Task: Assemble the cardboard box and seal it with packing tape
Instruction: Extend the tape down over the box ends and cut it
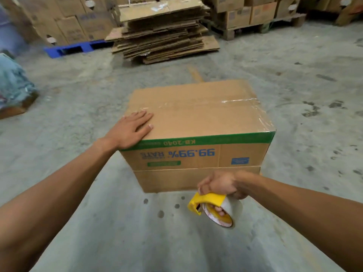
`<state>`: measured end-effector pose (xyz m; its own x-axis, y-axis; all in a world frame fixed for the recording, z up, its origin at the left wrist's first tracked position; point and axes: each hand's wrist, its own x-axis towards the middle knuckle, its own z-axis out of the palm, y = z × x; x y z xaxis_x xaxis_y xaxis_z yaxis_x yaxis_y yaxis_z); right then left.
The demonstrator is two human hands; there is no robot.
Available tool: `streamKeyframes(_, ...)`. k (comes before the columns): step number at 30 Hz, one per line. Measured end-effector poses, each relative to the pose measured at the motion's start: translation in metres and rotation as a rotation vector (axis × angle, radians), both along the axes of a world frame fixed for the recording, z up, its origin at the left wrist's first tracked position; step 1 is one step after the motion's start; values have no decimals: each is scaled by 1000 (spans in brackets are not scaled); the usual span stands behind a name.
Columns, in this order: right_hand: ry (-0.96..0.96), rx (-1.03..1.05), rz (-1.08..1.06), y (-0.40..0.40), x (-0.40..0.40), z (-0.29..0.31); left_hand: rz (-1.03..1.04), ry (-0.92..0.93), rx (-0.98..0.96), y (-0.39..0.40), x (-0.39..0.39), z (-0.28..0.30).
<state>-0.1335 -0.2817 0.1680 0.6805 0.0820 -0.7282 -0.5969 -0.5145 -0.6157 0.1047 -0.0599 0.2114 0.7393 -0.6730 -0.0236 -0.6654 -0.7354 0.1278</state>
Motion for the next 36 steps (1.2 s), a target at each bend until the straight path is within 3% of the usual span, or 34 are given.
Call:
streamKeyframes(7,6,17,22,-2,2,-19,-9,-23,-242,18,-11,-11)
streamKeyframes(11,-31,-20,0,-9,4,-19,18,-102,-215,-6,-36,-13)
streamKeyframes(16,-23,91,-22,-12,-1,-2,51,-170,-127,-62,-88,-16)
streamKeyframes(23,-54,82,-20,-20,-15,8,-82,-78,-97,-137,-145,-16)
streamKeyframes(30,-85,-156,63,-33,-31,-2,-285,143,-186,-186,-183,-7)
streamKeyframes(36,-111,-98,20,-31,-35,-5,-376,260,-180,-205,-198,0)
